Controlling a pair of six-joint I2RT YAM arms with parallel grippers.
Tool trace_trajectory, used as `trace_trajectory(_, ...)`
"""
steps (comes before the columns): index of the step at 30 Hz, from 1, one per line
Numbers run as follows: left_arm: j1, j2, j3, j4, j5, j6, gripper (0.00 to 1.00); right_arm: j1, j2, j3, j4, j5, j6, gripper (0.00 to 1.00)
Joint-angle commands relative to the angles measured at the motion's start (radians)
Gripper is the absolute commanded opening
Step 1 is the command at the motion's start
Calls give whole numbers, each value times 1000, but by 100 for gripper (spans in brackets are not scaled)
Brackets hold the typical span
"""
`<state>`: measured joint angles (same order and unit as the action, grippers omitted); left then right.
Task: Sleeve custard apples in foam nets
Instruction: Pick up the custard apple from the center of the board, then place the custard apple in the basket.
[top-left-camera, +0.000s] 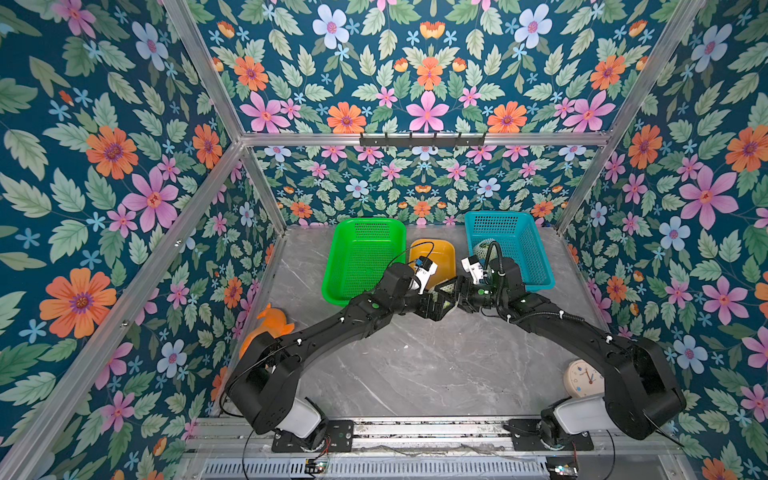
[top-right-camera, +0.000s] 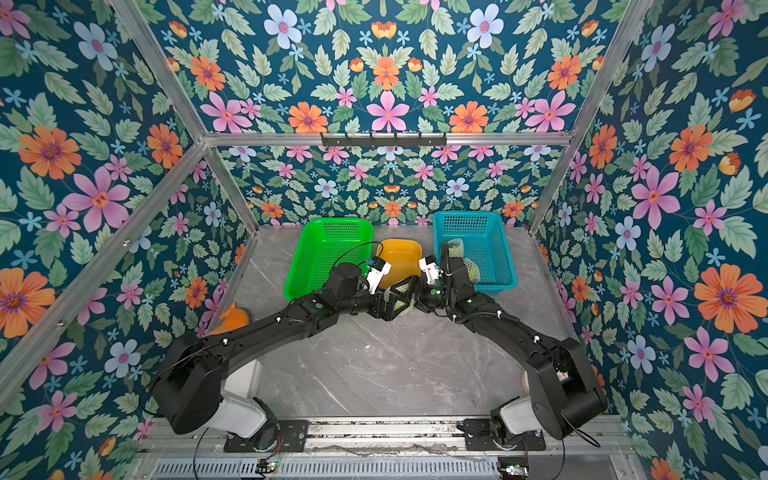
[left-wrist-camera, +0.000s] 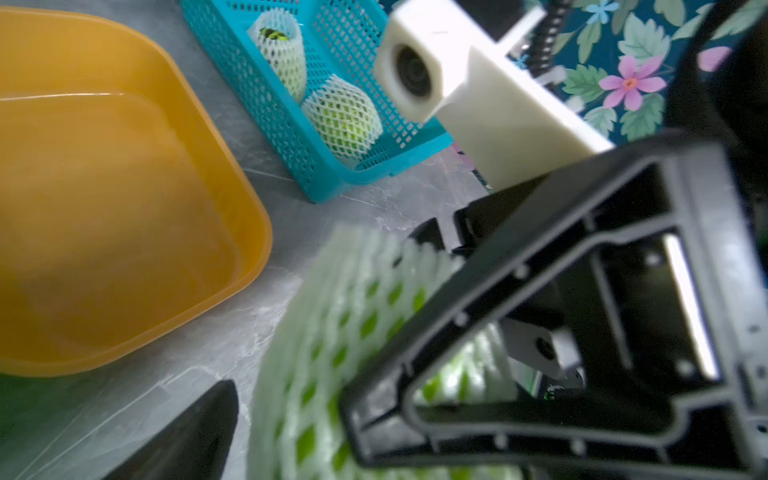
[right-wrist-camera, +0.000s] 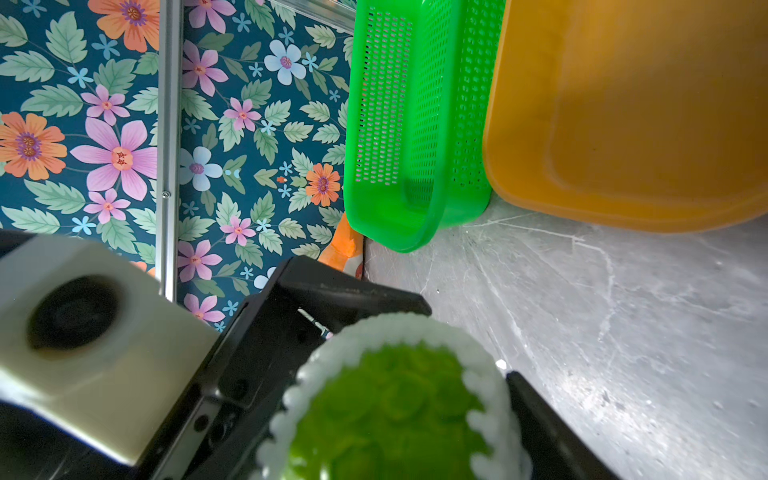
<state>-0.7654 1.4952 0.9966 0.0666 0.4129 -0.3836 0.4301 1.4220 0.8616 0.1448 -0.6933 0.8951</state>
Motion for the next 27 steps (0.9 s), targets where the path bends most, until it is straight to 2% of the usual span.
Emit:
trace_trajectory(1, 2, -14, 2, 28, -36, -1, 100, 1, 2, 1, -11, -16, 3, 73)
trace_trajectory(7, 4, -53, -13, -39, -46, 15, 100, -30, 18, -6, -5, -21, 11, 74)
trace_trajectory(13, 10, -134, -46, -91, -106, 15, 100, -152, 10, 12, -59, -34, -16, 75)
trace_trajectory(18, 58, -183, -94, -71, -192, -23, 100, -293, 4, 133, -246, -12, -138, 76)
trace_trajectory(22, 90, -190, -119, -20, -159, -53, 100, -412, 43, 272, -404, 20, -256, 76)
trace_trajectory(27, 99, -164, -121, -11, -142, -55, 100, -540, 172, 431, -483, 16, -296, 76)
